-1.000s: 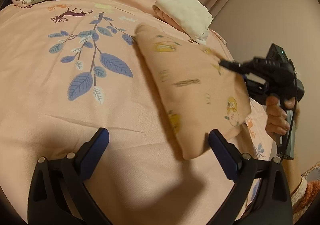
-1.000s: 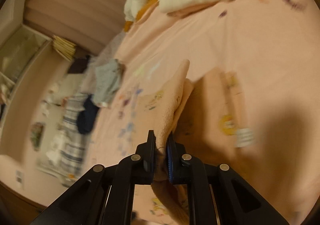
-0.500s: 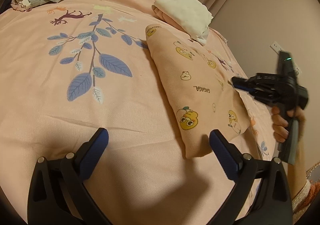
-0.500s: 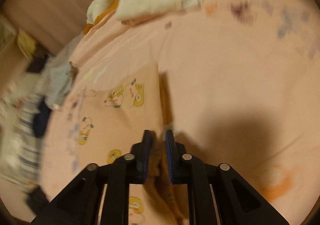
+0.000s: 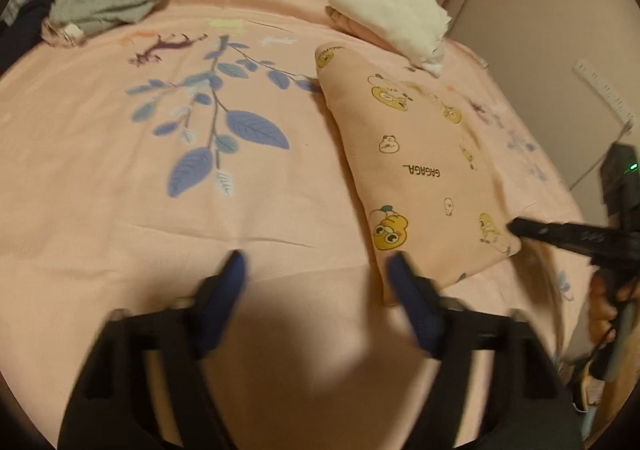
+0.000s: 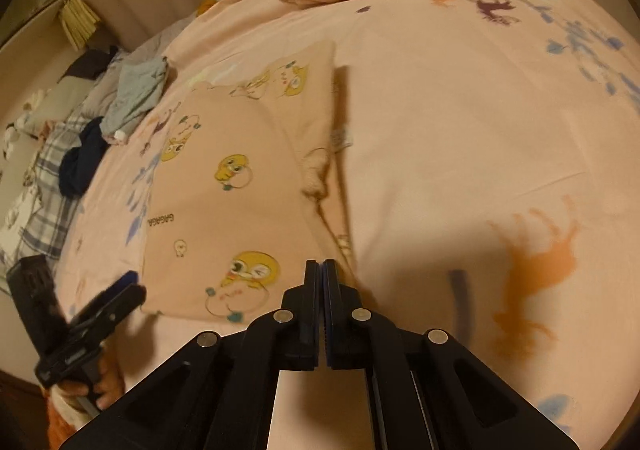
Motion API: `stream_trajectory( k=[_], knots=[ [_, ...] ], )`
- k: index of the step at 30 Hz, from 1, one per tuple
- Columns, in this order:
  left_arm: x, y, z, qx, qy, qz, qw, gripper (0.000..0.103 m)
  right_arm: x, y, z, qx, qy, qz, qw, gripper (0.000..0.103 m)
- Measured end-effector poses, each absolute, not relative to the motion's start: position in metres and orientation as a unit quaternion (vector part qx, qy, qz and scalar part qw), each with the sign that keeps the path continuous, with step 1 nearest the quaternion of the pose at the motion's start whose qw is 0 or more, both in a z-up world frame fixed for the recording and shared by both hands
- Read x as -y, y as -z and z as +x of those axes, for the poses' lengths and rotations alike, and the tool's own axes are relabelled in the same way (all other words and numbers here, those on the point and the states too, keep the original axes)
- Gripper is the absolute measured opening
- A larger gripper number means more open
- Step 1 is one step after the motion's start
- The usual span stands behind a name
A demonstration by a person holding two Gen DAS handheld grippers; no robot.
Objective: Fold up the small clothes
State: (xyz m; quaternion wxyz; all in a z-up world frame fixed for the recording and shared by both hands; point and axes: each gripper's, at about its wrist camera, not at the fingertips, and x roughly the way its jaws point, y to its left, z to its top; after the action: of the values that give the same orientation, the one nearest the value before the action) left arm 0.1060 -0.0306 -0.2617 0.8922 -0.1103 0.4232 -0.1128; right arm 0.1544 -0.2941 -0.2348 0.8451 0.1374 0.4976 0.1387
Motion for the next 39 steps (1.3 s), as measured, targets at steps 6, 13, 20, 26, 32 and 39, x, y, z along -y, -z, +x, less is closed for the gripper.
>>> stream_trajectory(
  k=[6,13,20,26,32,39],
  knots=[
    [0.026,0.246,0.121,-0.409,0.177,-0.263,0.856,0.038,0.297,0.215,0.151,-0.457,-0.174,0.194,0.851,0.003],
    [0.074,0.262,0.118,-0.443,0.164,-0.132,0.872,0.035,0.275,0.257,0.145,-0.511,-0.175,0.153,0.828,0.003],
    [0.072,0.266,0.111,-0.445,0.143,-0.108,0.877,0.035,0.26,0.254,0.133,-0.483,-0.176,0.106,0.851,0.003],
    [0.069,0.267,0.109,-0.447,0.143,-0.123,0.874,0.041,0.264,0.253,0.144,-0.49,-0.164,0.121,0.848,0.003],
    [0.07,0.256,0.111,-0.455,0.13,-0.109,0.874,0.065,0.284,0.239,0.14,-0.498,-0.192,0.156,0.831,0.031],
    [0.051,0.235,0.124,-0.423,0.119,-0.135,0.888,0.085,0.324,0.217,0.163,-0.451,-0.176,0.235,0.843,0.061]
  ],
)
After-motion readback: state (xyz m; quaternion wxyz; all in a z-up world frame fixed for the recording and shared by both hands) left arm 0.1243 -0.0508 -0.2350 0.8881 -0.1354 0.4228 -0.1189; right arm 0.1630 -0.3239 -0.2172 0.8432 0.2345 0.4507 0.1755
